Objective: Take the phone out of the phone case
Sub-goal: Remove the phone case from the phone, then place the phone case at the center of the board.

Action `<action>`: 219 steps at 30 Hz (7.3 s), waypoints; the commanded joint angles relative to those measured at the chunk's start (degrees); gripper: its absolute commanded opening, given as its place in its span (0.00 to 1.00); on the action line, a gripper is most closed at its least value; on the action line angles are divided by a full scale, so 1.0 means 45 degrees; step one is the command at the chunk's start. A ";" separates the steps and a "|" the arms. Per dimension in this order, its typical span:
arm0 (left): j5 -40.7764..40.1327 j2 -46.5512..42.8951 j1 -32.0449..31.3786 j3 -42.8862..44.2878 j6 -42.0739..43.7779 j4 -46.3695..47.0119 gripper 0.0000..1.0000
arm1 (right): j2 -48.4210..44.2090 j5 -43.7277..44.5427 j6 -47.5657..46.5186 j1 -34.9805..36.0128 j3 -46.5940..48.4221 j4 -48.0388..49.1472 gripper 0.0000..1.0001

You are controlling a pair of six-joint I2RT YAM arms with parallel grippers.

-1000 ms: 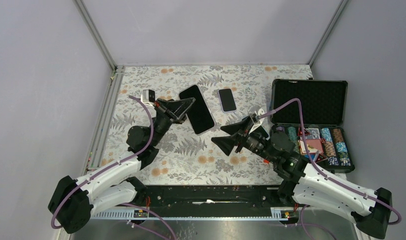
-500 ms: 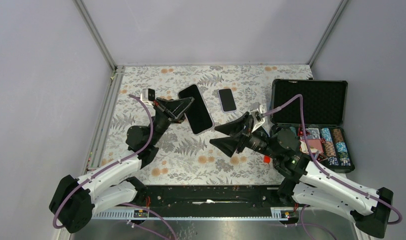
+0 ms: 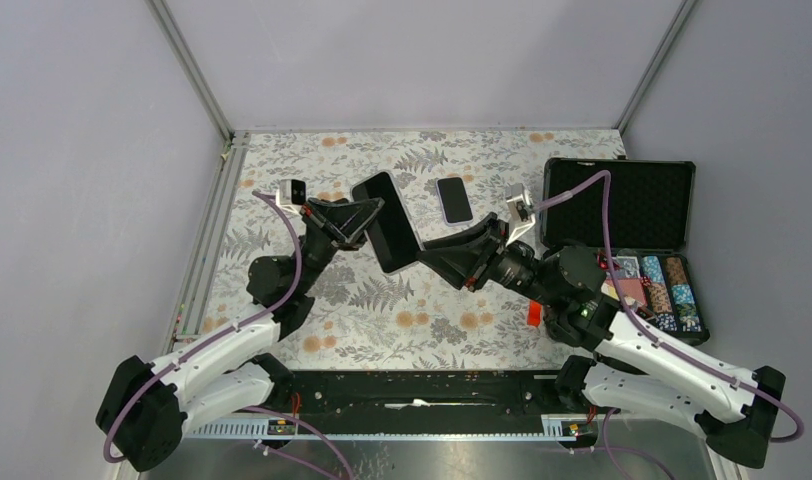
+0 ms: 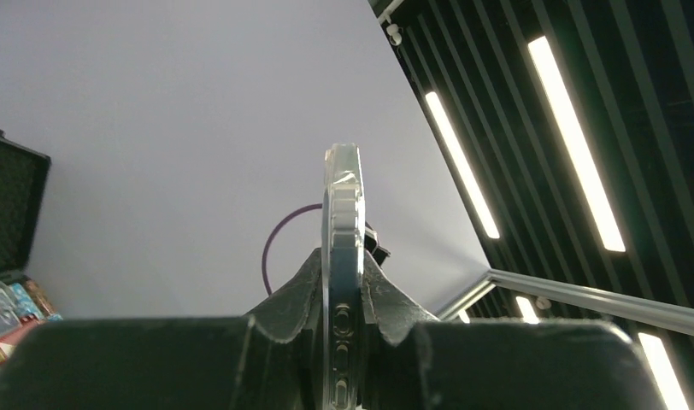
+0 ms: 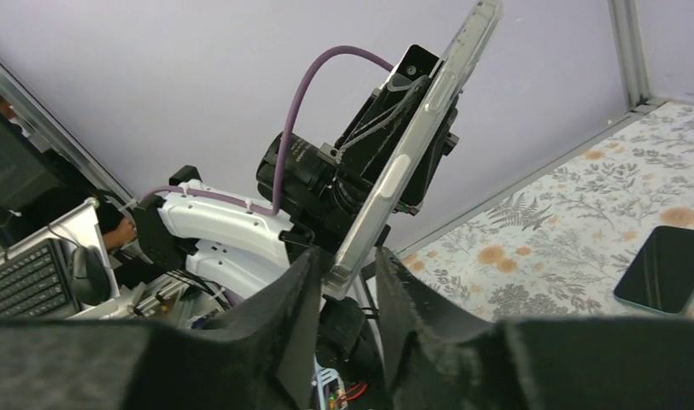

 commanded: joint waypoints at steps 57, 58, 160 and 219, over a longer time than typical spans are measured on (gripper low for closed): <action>0.1805 0.1624 0.0742 0.1031 0.0301 0.2493 0.03 | 0.2498 -0.2823 0.1673 -0.2468 0.0815 -0.0412 0.00; 0.1747 0.1593 0.0798 0.0926 0.0473 0.2257 0.08 | 0.2508 -0.2761 0.1697 -0.2477 0.0878 -0.0463 0.00; -0.5401 0.1459 -0.3969 0.2340 2.2446 -0.9542 0.34 | 0.3652 0.0294 0.3925 -0.2497 0.2222 -0.8406 0.00; -1.0628 -0.3049 -0.3185 0.1419 1.9140 -1.4825 0.00 | 0.9768 -0.3932 0.4484 -0.3325 0.0654 -0.2491 0.00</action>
